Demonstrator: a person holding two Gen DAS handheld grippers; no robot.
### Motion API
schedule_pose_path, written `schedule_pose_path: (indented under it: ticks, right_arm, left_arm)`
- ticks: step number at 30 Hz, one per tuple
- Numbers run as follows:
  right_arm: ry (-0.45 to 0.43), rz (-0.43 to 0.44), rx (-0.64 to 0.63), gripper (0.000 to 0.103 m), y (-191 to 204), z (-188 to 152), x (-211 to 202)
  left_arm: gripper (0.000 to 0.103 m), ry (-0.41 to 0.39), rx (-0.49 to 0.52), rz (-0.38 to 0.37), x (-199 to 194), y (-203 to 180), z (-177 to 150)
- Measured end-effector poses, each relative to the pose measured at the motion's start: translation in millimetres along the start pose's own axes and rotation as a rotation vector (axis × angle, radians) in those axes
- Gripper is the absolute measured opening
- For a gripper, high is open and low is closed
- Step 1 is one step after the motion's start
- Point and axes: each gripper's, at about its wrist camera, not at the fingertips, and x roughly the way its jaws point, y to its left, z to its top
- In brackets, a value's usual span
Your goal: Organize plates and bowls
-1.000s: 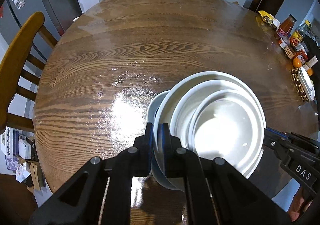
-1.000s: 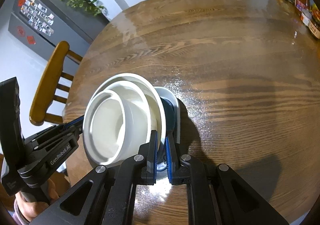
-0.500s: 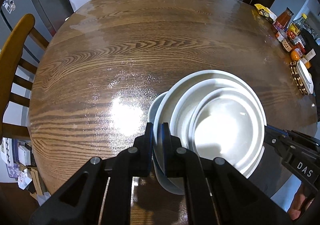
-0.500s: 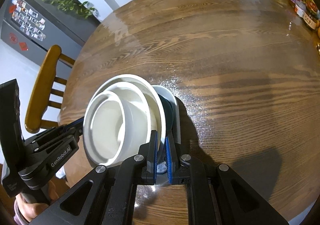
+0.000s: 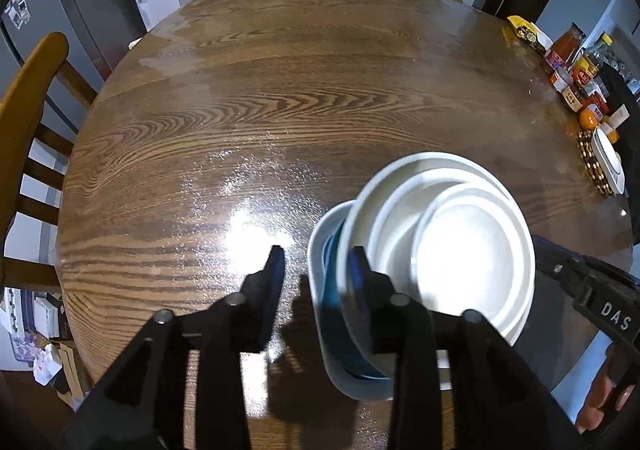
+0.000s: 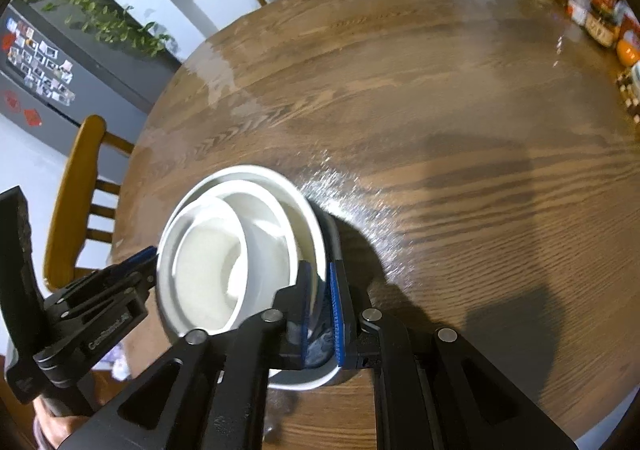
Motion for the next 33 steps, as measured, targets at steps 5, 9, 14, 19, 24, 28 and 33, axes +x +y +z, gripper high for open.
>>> schedule_pose_path:
  ticks: [5,9,14,19,24,28,33]
  right_arm:
    - [-0.061,-0.034,-0.033,0.012,2.0,1.1,-9.8]
    - [-0.114,-0.052,-0.076,0.012,5.4,-1.3,-19.6]
    - [-0.148,-0.041,-0.142,0.014,12.6,-8.5,-32.2]
    - [-0.140,0.016,-0.200,0.017,18.0,-17.9,-41.2]
    - [-0.168,0.032,-0.301,0.053,27.6,-33.6,-51.6]
    - [-0.187,0.057,-0.406,0.055,35.2,-50.7,-56.6]
    - [-0.181,0.068,-0.520,0.055,42.8,-68.2,-58.5]
  left_arm:
    - [0.062,-0.020,-0.015,0.004,-1.4,6.9,0.0]
    - [0.069,-0.055,-0.021,0.005,-9.0,13.2,-2.5]
    - [0.089,-0.131,-0.006,-0.008,-30.3,16.4,-8.3]
    - [0.099,-0.169,0.034,-0.009,-44.4,14.5,-16.8]
    - [0.102,-0.219,0.102,-0.012,-54.9,11.1,-32.1]
    - [0.102,-0.223,0.158,-0.030,-53.4,8.1,-41.1]
    - [0.102,-0.233,0.189,-0.052,-53.5,7.8,-50.1]
